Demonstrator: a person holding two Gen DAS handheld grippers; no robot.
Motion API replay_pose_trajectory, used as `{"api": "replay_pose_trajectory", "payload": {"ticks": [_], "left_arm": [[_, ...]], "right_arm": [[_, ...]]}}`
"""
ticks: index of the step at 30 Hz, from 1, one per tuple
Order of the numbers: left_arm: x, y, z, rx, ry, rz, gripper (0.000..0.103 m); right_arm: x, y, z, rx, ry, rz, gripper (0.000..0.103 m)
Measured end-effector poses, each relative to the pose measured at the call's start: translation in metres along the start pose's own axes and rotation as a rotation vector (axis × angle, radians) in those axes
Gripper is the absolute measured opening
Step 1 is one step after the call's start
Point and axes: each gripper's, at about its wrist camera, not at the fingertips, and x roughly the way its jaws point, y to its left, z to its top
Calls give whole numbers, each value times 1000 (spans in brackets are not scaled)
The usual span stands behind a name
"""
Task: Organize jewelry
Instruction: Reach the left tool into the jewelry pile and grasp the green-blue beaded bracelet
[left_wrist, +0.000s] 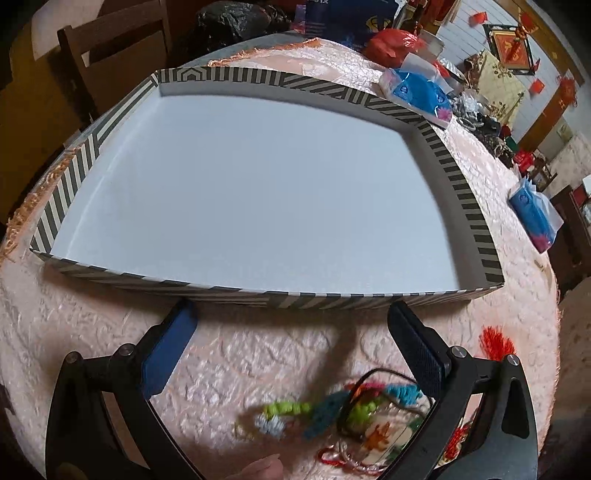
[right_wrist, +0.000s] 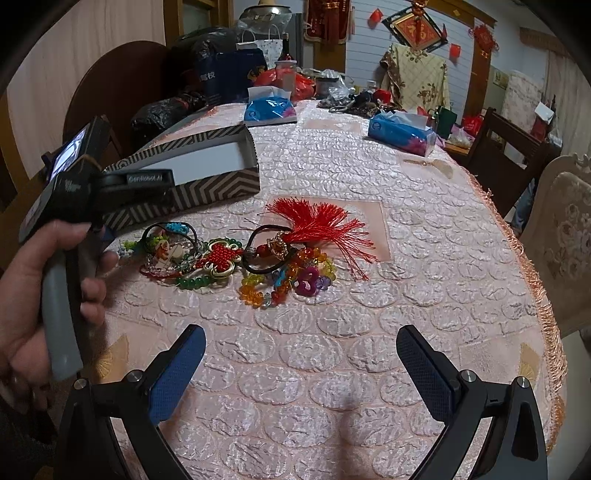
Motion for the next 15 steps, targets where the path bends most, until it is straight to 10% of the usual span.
{"api": "replay_pose_trajectory", "payload": {"ticks": [15], "left_arm": [[-54, 37, -105, 458, -10, -33, 103]], "right_arm": [[5, 7, -2, -11, 31, 19, 102]]}}
